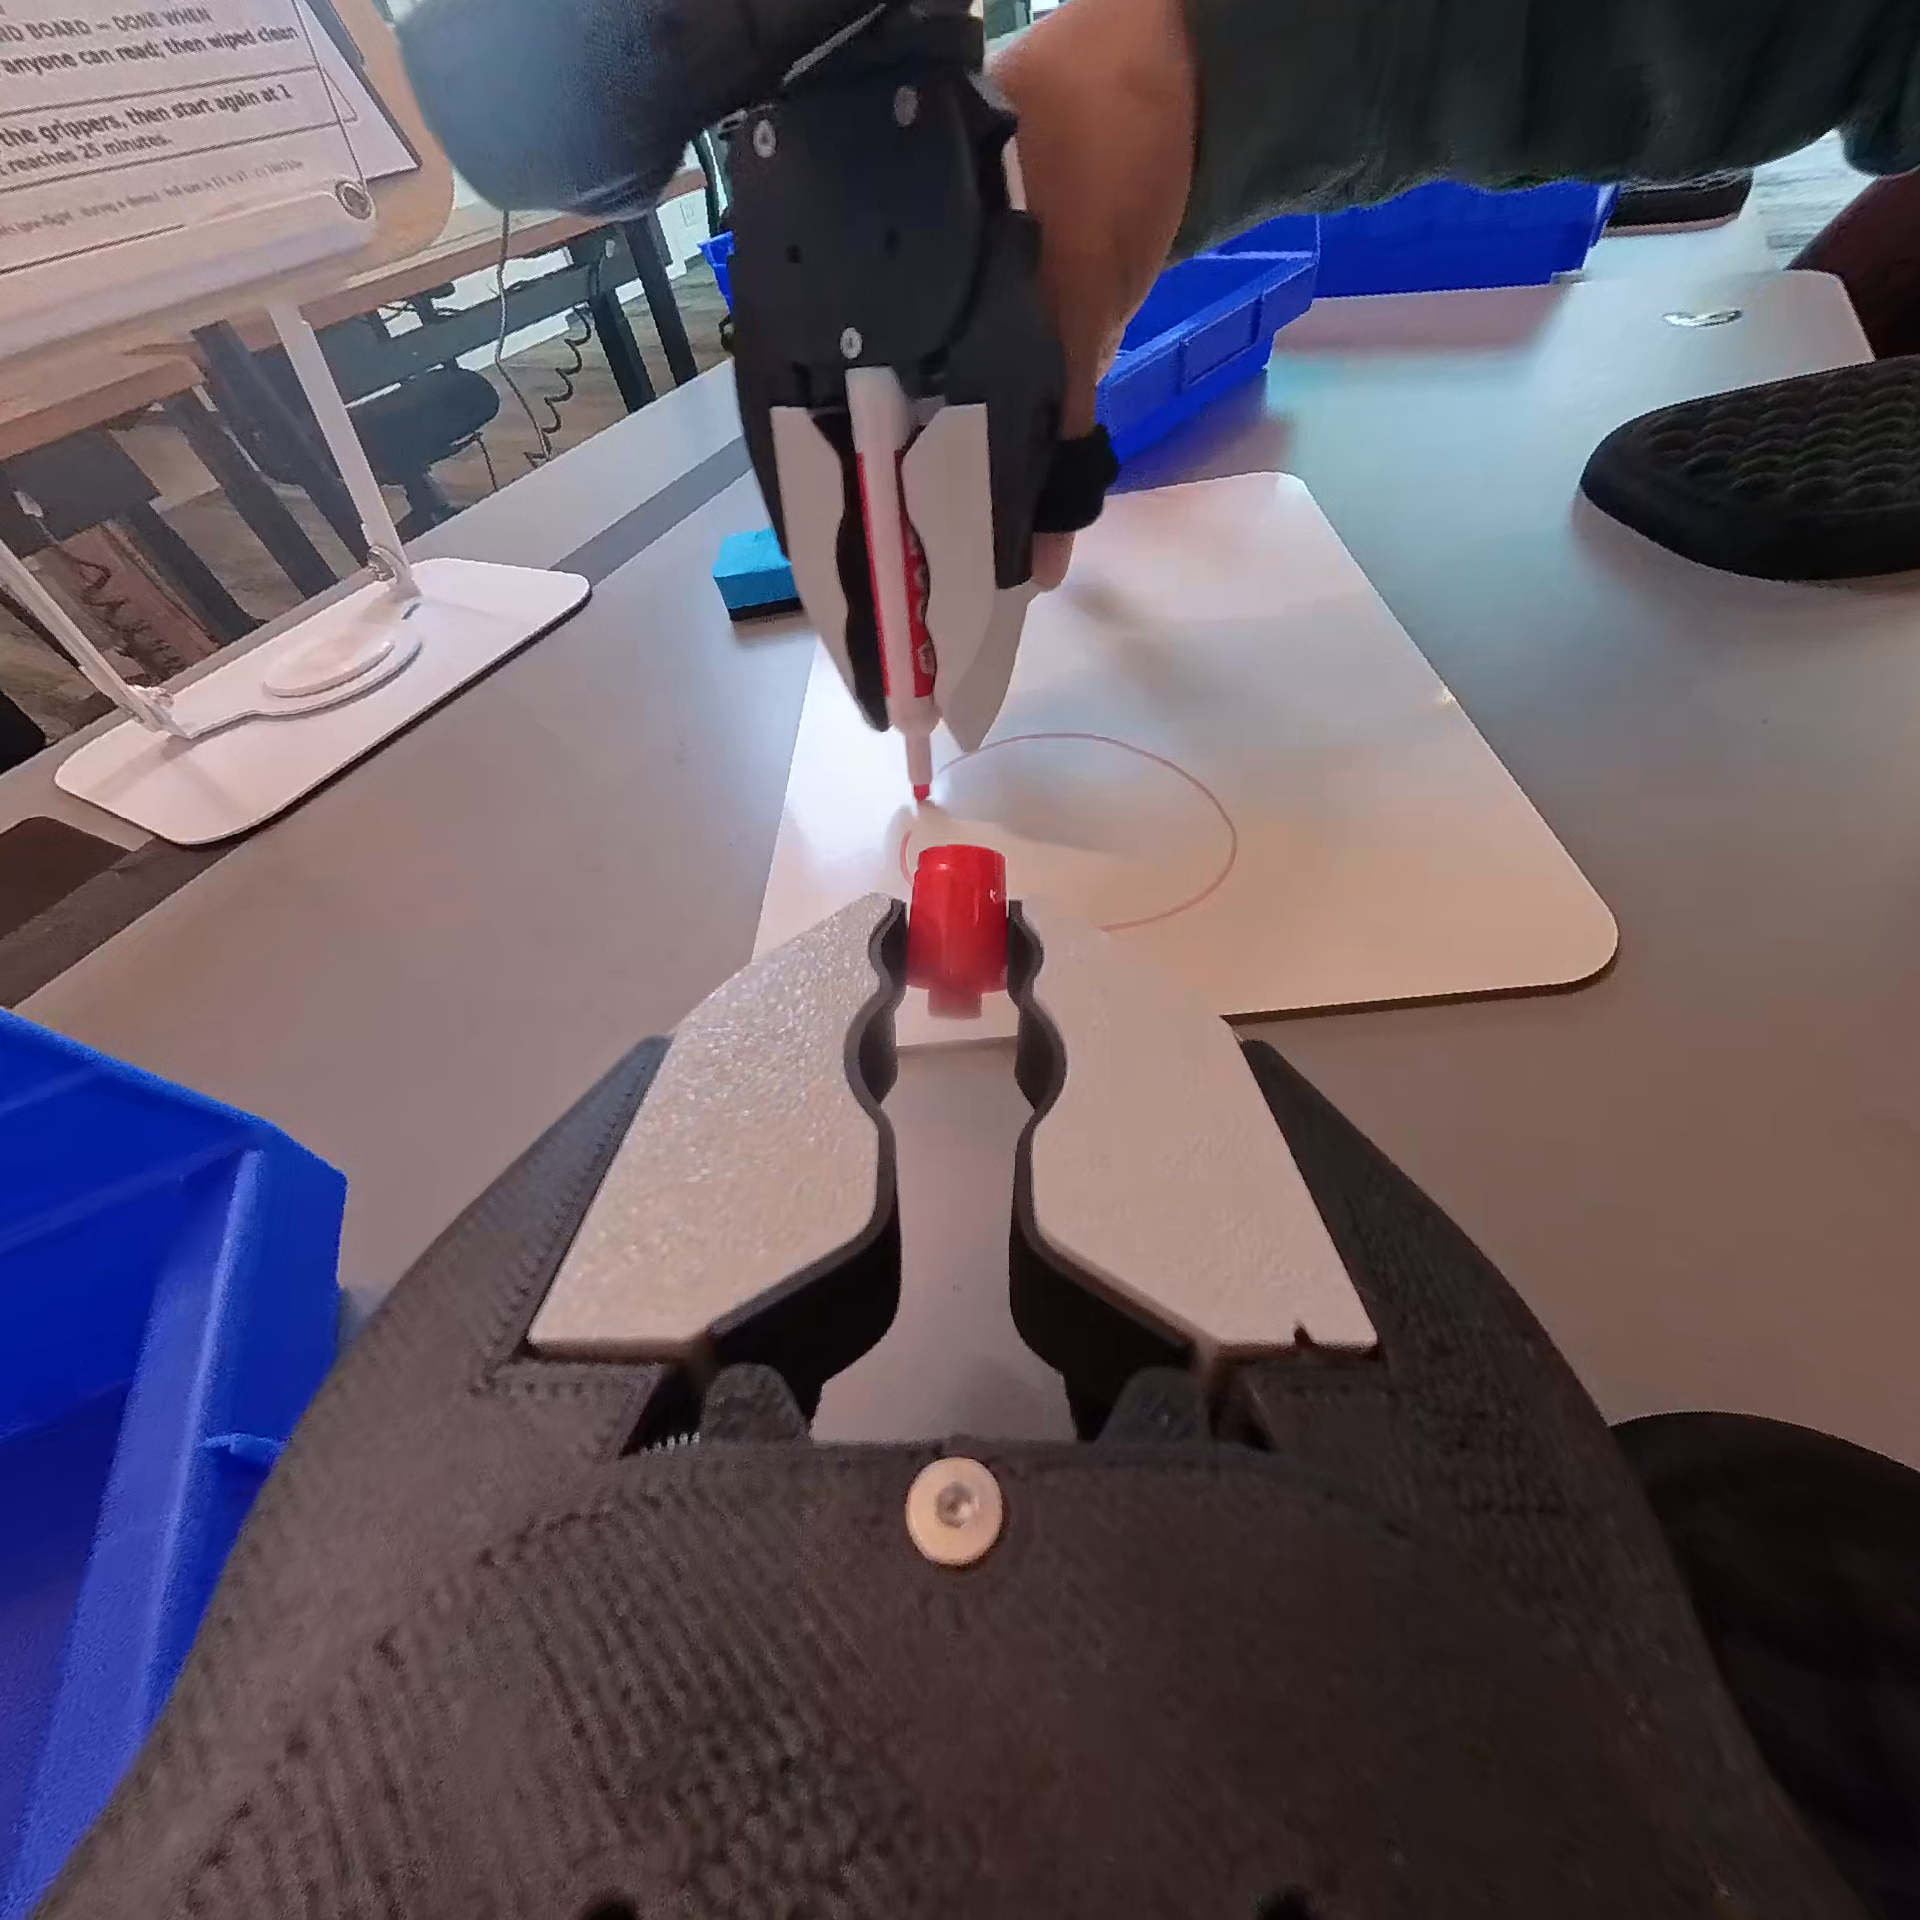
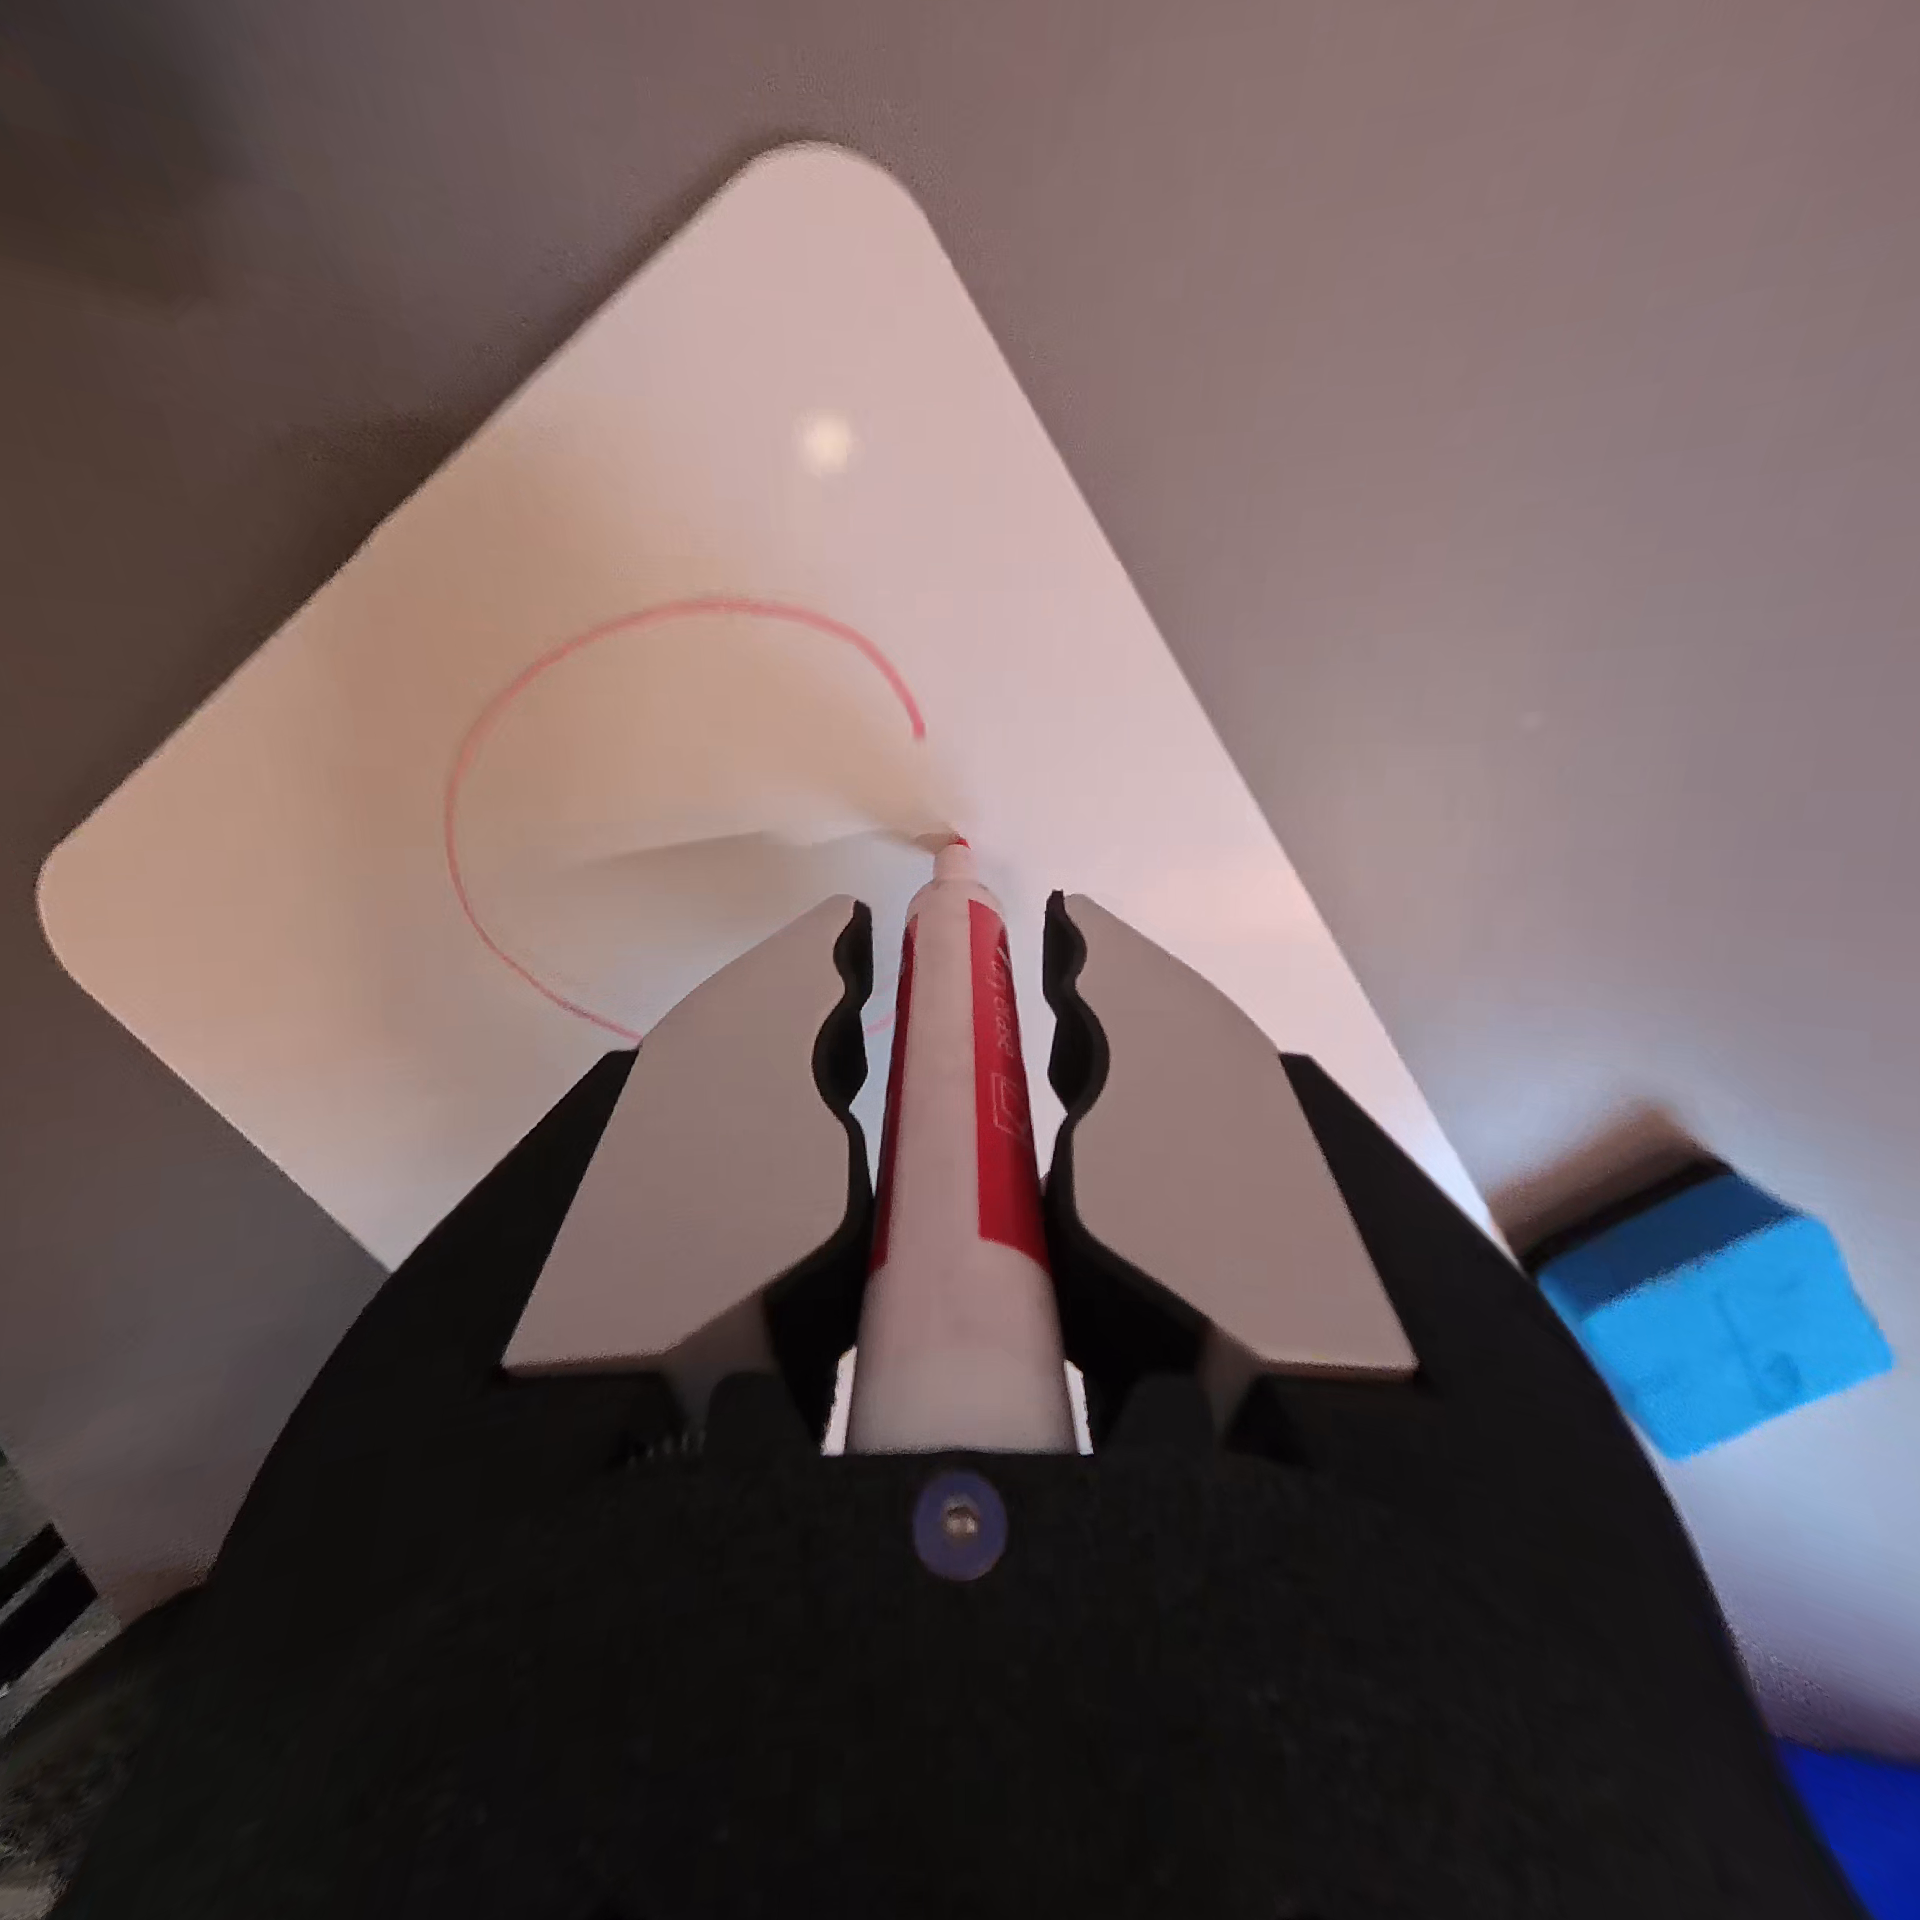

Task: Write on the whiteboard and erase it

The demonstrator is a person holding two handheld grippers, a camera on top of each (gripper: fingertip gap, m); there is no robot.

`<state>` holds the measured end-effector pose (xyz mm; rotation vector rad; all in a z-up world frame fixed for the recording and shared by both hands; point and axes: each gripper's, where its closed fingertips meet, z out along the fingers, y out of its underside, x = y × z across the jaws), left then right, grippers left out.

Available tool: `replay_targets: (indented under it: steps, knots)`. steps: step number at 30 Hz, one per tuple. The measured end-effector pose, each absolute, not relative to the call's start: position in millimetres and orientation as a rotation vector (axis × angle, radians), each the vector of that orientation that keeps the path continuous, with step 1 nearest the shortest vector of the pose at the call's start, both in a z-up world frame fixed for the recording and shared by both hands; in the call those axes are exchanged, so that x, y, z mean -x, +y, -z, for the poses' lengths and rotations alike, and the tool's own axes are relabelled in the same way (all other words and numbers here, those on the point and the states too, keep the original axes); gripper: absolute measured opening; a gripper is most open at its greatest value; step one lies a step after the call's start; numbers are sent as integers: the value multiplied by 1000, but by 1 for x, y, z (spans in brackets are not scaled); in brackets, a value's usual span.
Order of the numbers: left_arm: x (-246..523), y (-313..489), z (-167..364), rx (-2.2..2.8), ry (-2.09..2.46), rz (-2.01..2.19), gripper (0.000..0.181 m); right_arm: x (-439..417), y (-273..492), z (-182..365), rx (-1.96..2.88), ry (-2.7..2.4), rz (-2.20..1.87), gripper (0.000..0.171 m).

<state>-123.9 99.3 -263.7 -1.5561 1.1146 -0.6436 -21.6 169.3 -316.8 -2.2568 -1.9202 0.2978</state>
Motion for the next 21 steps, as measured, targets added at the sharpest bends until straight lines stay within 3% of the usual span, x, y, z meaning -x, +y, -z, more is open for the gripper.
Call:
replay_targets:
  steps: [6, 21]
  knots:
    - [123, 98, 265, 1559, 1124, 647, 18, 43, 164, 311, 2198, -1937, -415, 33]
    - [125, 104, 271, 1581, 1123, 635, 18, -18, 178, 311, 2274, -1756, -388, 33]
